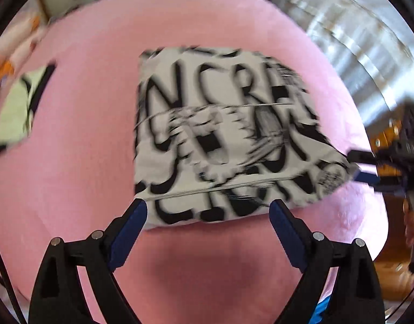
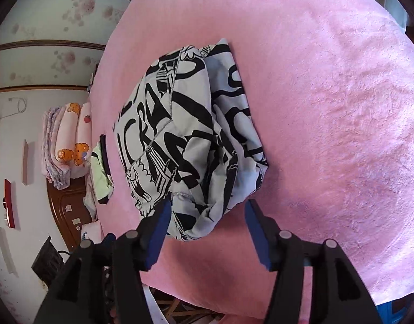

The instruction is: Fold large clothes

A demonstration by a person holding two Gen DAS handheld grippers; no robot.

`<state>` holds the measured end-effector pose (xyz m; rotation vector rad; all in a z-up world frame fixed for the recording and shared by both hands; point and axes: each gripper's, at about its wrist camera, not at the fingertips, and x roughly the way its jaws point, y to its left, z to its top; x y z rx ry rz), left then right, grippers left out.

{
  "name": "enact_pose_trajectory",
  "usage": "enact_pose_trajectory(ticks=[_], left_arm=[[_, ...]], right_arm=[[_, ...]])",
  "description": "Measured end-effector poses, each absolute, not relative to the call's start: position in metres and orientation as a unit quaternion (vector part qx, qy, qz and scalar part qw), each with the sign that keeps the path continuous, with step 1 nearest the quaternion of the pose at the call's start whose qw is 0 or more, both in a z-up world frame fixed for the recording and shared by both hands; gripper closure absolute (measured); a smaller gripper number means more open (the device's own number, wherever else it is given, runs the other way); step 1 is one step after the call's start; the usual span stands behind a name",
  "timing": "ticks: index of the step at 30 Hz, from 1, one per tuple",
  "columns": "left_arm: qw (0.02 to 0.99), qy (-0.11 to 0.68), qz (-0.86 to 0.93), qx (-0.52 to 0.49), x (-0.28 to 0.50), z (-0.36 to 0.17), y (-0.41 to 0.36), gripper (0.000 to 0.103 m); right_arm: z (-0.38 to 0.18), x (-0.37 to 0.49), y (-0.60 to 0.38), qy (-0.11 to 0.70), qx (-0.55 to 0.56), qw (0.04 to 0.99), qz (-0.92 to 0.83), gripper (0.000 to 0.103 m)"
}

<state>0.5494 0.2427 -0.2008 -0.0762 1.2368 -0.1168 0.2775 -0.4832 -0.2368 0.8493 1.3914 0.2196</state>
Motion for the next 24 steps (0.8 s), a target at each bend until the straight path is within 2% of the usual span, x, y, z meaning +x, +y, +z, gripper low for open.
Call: enact_pose_trajectory(ticks=[4, 12, 13, 16, 18, 19, 24], left_arm=[[0.763, 0.632, -0.051, -0.121, 0.569, -0.236, 0.295, 0.012], [0.703, 0.667, -0.071, -0.237, 0.58, -0.294, 0.346, 0.012], [0.701, 0.666, -0.074, -0.243, 0.58, -0.297, 0.348, 0.012], [0.691, 0.666, -0.082, -0.269, 0.58, -0.309, 0.351, 0.012], [0.68, 0.668, -0.09, -0.288, 0.578, -0.315, 0.354, 0.018], [0.677, 0.667, -0.095, -0.296, 0.577, -0.317, 0.354, 0.025], [0.68, 0.661, -0.082, -0.307, 0.567, -0.319, 0.362, 0.038]], right_arm=[[-0.243, 0.284, -0.465, 0.644, 0.353, 0.673, 0.091, 0.046], [-0.258, 0.302, -0.436, 0.669, 0.31, 0.671, 0.081, 0.047], [-0.258, 0.303, -0.432, 0.671, 0.296, 0.675, 0.081, 0.056], [-0.257, 0.306, -0.425, 0.676, 0.251, 0.688, 0.082, 0.069], [-0.261, 0.303, -0.429, 0.674, 0.259, 0.689, 0.072, 0.073], [-0.264, 0.302, -0.432, 0.672, 0.266, 0.688, 0.066, 0.074], [-0.28, 0.296, -0.437, 0.665, 0.271, 0.694, 0.045, 0.076]])
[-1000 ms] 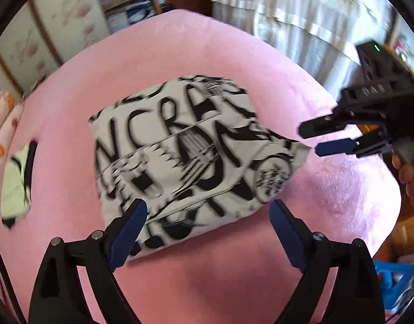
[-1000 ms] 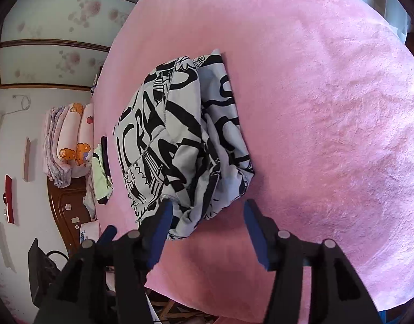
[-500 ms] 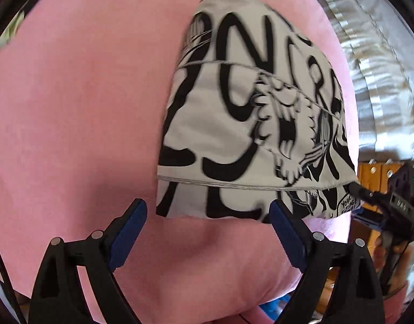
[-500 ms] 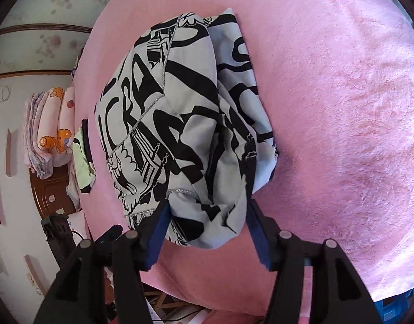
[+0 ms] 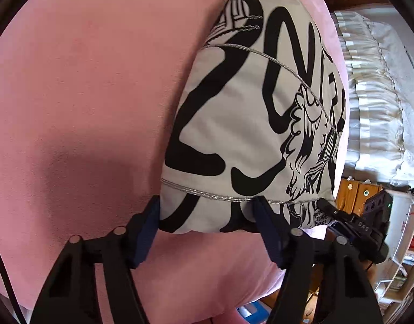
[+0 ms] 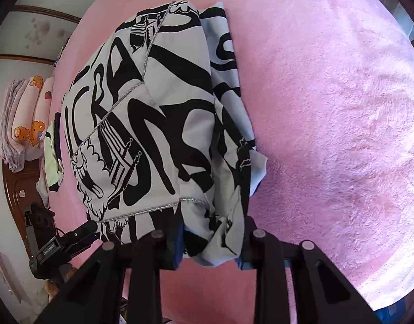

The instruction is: Fold large clothes

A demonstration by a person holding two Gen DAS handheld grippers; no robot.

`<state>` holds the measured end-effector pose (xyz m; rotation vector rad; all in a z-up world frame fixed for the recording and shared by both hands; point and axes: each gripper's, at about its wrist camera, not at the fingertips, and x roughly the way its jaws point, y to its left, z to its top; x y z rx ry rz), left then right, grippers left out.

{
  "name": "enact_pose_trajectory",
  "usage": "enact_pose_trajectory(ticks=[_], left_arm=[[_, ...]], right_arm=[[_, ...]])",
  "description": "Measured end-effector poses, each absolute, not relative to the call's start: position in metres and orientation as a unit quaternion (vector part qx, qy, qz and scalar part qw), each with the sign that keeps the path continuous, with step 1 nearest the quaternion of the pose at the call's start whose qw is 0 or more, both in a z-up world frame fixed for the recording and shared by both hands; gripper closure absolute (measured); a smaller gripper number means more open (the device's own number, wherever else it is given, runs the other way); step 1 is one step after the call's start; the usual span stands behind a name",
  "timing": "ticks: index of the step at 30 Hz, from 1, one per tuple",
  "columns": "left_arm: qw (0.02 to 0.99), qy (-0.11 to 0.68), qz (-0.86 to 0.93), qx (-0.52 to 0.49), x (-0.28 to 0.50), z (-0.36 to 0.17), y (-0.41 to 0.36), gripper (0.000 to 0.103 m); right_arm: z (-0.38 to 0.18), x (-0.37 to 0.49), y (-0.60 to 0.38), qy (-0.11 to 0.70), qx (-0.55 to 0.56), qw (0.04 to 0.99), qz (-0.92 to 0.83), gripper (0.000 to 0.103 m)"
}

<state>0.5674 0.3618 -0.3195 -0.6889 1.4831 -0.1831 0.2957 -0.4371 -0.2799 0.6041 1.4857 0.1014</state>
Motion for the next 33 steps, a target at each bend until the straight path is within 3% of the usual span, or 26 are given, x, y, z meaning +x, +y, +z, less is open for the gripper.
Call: enact_pose_trajectory(ticks=[5, 12, 20, 24, 27, 33], left_arm=[[0.668, 0.657, -0.074, -0.342, 0.562, -0.324, 0.372, 0.051], [0.678, 0.666, -0.056, -0.306, 0.568, -0.328, 0.36, 0.053], [0.683, 0.668, -0.054, -0.291, 0.575, -0.334, 0.361, 0.054], [0.696, 0.668, -0.048, -0.259, 0.578, -0.31, 0.354, 0.055], [0.72, 0.66, -0.037, -0.211, 0.58, -0.281, 0.351, 0.064], [0.761, 0.623, -0.067, -0.166, 0.598, -0.209, 0.355, 0.064]], right_arm=[[-0.305, 0.282, -0.447, 0.642, 0.323, 0.695, 0.029, 0.076], [-0.352, 0.26, -0.477, 0.602, 0.466, 0.646, 0.048, 0.077], [-0.368, 0.256, -0.489, 0.595, 0.483, 0.638, 0.077, 0.077], [-0.341, 0.27, -0.492, 0.624, 0.436, 0.644, 0.073, 0.074], [-0.304, 0.28, -0.486, 0.645, 0.38, 0.66, 0.07, 0.07], [-0.232, 0.306, -0.472, 0.667, 0.25, 0.697, 0.085, 0.066]])
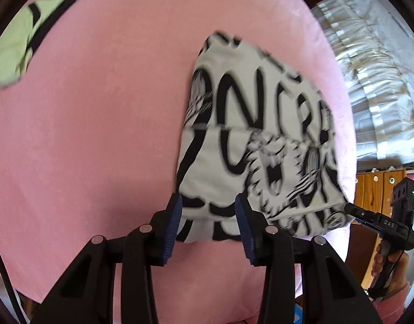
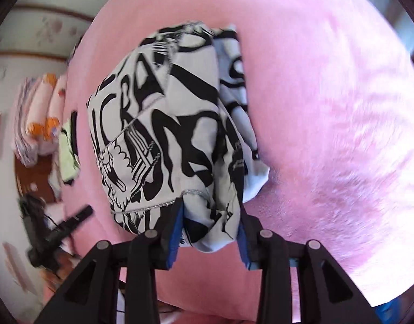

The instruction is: Fold large clothes

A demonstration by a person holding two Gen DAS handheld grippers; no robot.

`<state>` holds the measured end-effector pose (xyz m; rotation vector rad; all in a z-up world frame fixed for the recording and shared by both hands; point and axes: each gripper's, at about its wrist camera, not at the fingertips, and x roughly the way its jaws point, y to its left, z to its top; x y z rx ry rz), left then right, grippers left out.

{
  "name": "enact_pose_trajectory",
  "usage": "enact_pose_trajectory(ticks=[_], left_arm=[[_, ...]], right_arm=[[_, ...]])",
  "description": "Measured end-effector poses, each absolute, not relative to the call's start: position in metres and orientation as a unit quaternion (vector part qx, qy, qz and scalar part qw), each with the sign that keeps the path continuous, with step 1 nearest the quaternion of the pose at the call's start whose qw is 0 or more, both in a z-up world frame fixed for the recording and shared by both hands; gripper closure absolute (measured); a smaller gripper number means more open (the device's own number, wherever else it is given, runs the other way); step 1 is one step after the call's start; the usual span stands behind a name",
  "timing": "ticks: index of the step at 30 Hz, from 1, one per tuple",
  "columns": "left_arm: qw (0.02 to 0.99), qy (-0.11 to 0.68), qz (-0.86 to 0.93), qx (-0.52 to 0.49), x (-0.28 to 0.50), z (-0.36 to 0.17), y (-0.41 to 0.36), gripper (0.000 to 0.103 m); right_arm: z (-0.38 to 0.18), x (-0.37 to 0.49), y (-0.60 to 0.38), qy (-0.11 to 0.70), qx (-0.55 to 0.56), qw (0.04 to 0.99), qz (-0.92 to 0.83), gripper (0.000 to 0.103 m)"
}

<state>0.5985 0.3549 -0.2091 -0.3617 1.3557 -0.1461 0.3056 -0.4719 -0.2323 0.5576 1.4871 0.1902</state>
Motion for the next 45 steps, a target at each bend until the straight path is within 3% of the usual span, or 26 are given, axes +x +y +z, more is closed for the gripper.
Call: enact_pose_trajectory(ticks=[3, 5, 7, 15, 22, 24, 27, 30, 35, 45], left_arm=[[0.774, 0.607, -0.083, -0.161, 0.619, -0.185, 0.354, 0.061], [0.784, 0.592, -0.086, -0.168, 0.635, -0.177, 0.353, 0.044], [0.795, 0.576, -0.083, -0.172, 0.655, -0.175, 0.352, 0.039], [0.796, 0.567, -0.093, -0.191, 0.726, -0.218, 0.36, 0.039], [0.771, 0.584, -0.09, -0.237, 0.758, -0.272, 0.358, 0.039], [0.767, 0.578, -0.093, -0.262, 0.76, -0.278, 0.36, 0.039], [0.765, 0.574, -0.094, -0.278, 0.764, -0.286, 0.363, 0.039], [0.765, 0.578, -0.094, -0.27, 0.763, -0.288, 0.359, 0.046], [0.788, 0.571, -0.1, -0.209, 0.76, -0.271, 0.339, 0.074], [0.794, 0.586, -0.069, -0.146, 0.768, -0.28, 0.319, 0.078]], right_arm=[[-0.203, 0.319, -0.469, 0.656, 0.191, 0.726, 0.08, 0.057], [-0.187, 0.328, -0.473, 0.633, 0.178, 0.749, 0.076, 0.048], [-0.181, 0.339, -0.474, 0.609, 0.168, 0.771, 0.079, 0.036], [-0.212, 0.419, -0.466, 0.566, 0.158, 0.806, 0.079, 0.036], [-0.262, 0.453, -0.475, 0.573, 0.219, 0.786, 0.079, 0.037], [-0.272, 0.457, -0.474, 0.576, 0.233, 0.779, 0.082, 0.043], [-0.279, 0.46, -0.475, 0.569, 0.255, 0.777, 0.086, 0.062], [-0.285, 0.463, -0.478, 0.57, 0.256, 0.776, 0.085, 0.091], [-0.277, 0.457, -0.479, 0.554, 0.243, 0.793, 0.073, 0.097], [-0.287, 0.451, -0.471, 0.554, 0.201, 0.807, 0.022, 0.097]])
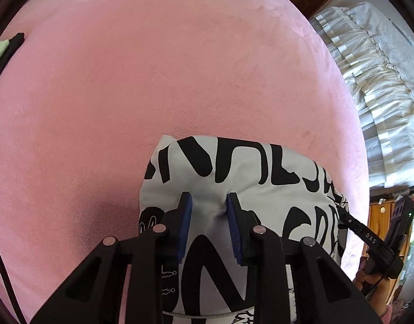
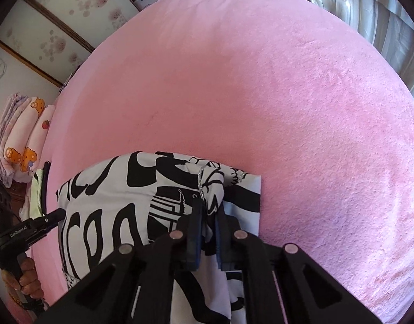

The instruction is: Fold large clothes

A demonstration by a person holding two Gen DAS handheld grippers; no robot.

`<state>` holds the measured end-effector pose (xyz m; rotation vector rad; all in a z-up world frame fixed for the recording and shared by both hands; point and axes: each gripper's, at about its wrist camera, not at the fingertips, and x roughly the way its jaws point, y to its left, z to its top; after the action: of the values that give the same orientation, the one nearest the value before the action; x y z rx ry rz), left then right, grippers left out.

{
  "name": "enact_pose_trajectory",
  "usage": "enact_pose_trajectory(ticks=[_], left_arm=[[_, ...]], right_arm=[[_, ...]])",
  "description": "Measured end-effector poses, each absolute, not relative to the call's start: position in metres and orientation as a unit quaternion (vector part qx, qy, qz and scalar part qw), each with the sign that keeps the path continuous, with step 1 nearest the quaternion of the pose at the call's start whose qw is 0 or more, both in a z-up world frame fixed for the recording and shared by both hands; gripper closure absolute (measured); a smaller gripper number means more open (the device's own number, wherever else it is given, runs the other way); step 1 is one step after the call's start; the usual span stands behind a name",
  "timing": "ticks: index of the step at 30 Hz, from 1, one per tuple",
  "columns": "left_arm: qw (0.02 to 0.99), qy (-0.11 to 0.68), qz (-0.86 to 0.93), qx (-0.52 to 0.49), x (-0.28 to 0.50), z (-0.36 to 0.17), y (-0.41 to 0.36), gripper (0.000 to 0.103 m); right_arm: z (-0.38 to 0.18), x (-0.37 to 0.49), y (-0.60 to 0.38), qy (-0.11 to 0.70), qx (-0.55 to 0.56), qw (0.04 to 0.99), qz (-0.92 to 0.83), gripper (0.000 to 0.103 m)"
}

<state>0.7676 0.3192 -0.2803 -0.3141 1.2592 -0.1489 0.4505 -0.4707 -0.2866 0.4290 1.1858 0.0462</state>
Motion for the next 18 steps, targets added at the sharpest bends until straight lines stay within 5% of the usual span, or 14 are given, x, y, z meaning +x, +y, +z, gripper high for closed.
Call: enact_pose_trajectory(ticks=[10, 18], left_arm=[[0.798, 0.582, -0.063, -0.146, 0.778, -0.298, 0.331, 0.077], [0.804, 0.577, -0.044, -0.137, 0.788, -0.306, 0.344, 0.093]], right_arm=[[-0.303, 0.456, -0.454, 0.561, 0.159, 0.812, -0.004, 0.096], [-0.298, 0.453, -0.457, 0.559, 0.17, 0.811, -0.009, 0.096]])
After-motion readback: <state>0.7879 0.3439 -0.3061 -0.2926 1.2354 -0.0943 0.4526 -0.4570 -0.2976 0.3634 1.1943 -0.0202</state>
